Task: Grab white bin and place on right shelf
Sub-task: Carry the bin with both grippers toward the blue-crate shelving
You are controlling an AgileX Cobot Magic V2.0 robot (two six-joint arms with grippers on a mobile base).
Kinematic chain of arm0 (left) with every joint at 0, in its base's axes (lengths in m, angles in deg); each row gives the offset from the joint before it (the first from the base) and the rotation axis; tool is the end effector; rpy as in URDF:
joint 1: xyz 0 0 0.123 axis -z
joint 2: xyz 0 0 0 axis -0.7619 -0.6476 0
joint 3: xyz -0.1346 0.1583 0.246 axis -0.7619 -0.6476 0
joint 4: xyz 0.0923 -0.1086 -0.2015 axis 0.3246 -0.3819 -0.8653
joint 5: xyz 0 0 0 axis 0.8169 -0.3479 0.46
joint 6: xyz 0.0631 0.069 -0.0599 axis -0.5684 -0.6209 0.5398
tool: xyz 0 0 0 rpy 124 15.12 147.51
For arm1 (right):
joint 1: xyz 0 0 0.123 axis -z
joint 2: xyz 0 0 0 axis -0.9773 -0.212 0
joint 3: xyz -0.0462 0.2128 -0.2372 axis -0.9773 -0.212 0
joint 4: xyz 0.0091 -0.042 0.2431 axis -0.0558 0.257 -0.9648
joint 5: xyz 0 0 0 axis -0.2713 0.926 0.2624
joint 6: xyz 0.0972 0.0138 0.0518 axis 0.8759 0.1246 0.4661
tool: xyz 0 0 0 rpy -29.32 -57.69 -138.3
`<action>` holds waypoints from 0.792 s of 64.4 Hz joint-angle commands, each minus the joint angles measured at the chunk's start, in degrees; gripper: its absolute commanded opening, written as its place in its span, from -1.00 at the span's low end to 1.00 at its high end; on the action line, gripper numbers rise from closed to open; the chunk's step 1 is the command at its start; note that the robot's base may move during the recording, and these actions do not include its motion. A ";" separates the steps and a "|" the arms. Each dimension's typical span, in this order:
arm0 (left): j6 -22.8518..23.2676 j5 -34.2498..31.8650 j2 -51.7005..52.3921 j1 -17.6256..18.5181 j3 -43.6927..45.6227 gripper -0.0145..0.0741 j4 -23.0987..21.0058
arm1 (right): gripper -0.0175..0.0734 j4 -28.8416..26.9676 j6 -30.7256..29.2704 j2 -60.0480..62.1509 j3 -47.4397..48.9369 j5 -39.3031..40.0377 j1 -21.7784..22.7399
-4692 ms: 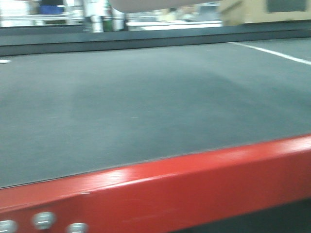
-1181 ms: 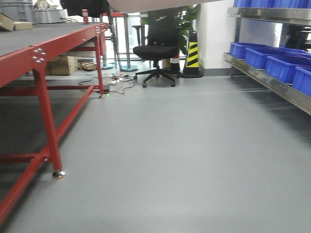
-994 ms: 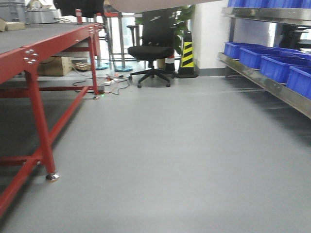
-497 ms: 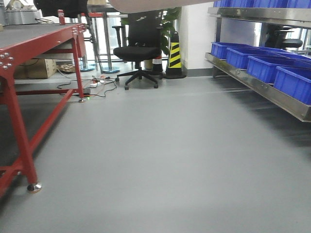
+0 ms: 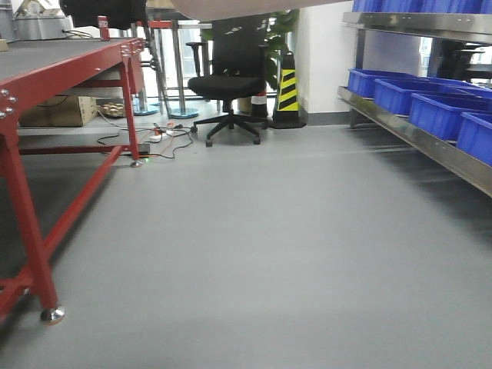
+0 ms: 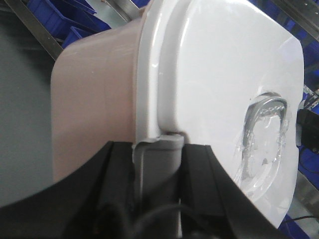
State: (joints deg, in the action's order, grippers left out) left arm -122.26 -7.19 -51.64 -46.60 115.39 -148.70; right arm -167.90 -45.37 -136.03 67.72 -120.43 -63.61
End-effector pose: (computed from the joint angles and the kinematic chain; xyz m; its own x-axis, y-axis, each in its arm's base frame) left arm 0.3612 -0.1130 0.4682 -0.5362 -0.2233 -0.8140 0.6899 0.4397 -0.5751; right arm 0.3072 0.0189 0.4881 -0.4279 0.3809 -0.8196 -0.5383 0.6210 0.5697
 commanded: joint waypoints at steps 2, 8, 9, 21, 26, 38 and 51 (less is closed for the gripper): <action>-2.75 16.65 3.24 4.49 2.03 -0.96 -6.61 | -0.49 -7.12 -0.57 2.80 1.58 -15.55 -2.77; -2.75 16.65 3.24 4.49 2.03 -0.96 -6.61 | -0.49 -7.12 -0.57 2.80 1.58 -15.55 -2.77; -2.75 16.65 3.24 4.49 2.03 -0.96 -6.61 | -0.49 -7.12 -0.57 2.80 1.58 -15.55 -2.77; -2.75 16.65 3.24 4.49 2.03 -0.96 -6.61 | -0.49 -7.12 -0.57 2.80 1.58 -15.55 -2.77; -2.75 16.65 3.24 4.49 2.03 -0.96 -6.61 | -0.49 -7.12 -0.57 2.80 1.58 -15.49 -2.77; -2.75 16.65 3.24 4.49 2.03 -0.96 -6.66 | -0.49 -7.12 -0.57 2.80 1.65 -15.49 -2.69; -2.75 16.65 3.24 4.49 2.03 -0.96 -6.66 | -0.49 -7.12 -0.57 2.80 1.65 -15.49 -2.69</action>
State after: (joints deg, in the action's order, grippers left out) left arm -122.29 -7.19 -51.64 -46.60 115.39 -148.70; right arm -167.87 -45.37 -136.03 67.72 -120.43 -63.61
